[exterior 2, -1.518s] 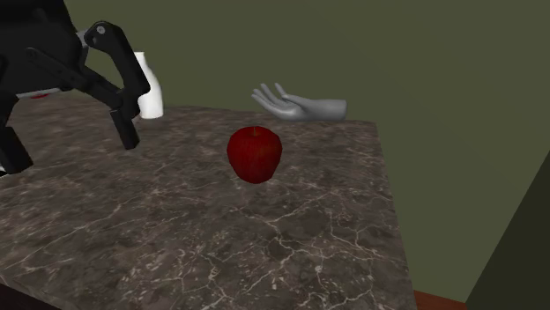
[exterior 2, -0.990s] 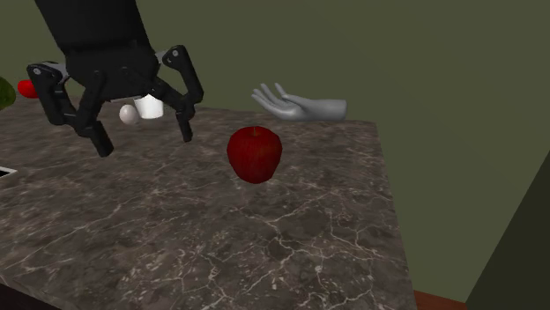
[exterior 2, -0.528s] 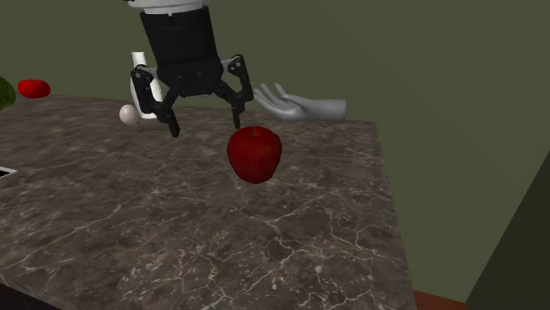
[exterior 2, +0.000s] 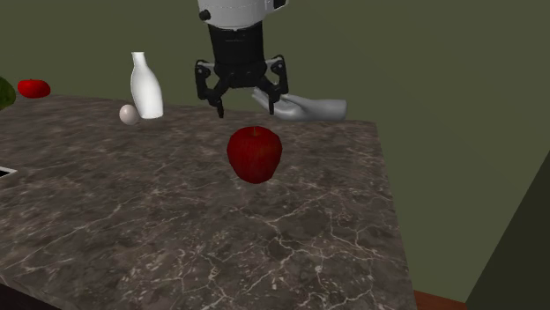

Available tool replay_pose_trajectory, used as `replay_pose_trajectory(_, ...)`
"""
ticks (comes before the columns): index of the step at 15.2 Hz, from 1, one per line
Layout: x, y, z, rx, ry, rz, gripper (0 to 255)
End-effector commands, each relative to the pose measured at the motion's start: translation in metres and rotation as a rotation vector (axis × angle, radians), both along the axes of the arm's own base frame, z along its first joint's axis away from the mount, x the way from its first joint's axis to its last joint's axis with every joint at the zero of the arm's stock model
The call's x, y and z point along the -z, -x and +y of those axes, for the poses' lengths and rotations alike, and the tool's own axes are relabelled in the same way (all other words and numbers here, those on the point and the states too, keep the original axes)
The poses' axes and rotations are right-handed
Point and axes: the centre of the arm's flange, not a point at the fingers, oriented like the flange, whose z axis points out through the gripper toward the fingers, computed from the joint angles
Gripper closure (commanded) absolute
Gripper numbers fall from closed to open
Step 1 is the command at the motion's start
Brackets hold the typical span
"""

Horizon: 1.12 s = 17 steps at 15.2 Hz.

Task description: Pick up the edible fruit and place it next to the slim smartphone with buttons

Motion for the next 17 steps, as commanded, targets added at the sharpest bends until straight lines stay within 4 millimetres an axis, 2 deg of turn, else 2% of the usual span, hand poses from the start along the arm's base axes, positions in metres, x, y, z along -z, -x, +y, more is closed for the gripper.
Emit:
replay_pose_trajectory(1,0.005,-0.007,-0.012,0.007,0.001,-0.025,0)
replay_pose_trajectory(8,0.037,-0.020,-0.017,0.007,0.001,-0.025,0)
replay_pose_trajectory(16,0.037,-0.020,-0.016,0.007,0.001,-0.025,0)
replay_pose_trajectory(17,0.037,-0.020,-0.016,0.007,0.001,-0.025,255)
